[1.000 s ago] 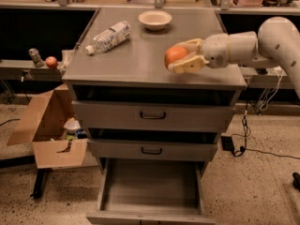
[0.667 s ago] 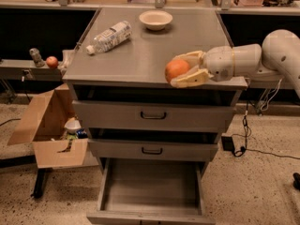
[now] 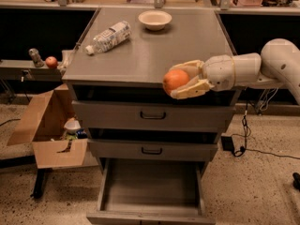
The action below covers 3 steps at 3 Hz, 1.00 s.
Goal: Place orange into bottom drawer
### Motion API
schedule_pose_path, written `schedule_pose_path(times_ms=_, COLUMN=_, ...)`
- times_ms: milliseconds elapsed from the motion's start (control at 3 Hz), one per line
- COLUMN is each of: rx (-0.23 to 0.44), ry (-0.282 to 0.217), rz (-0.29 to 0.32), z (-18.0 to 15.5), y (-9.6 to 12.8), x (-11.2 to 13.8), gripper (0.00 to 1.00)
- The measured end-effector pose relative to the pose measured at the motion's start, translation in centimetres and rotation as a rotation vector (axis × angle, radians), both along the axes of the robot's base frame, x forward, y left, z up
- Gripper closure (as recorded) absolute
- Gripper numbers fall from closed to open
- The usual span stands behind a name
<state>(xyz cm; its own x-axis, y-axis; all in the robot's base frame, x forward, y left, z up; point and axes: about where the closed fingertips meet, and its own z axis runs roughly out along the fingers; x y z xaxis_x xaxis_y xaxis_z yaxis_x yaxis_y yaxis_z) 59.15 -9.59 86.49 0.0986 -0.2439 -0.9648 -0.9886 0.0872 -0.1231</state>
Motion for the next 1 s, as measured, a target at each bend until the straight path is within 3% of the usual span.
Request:
schedule_pose_path(times_ms=333, rx=-0.036, ry=0.002, rz=-0.002, z=-2.1, y=0.3, x=-1.1, gripper=1.0)
schedule_pose_path(times_ms=1000, rx=-0.184, ry=0.065, rz=0.002, z=-9.9, y=0.6, x=-6.9, gripper=1.0)
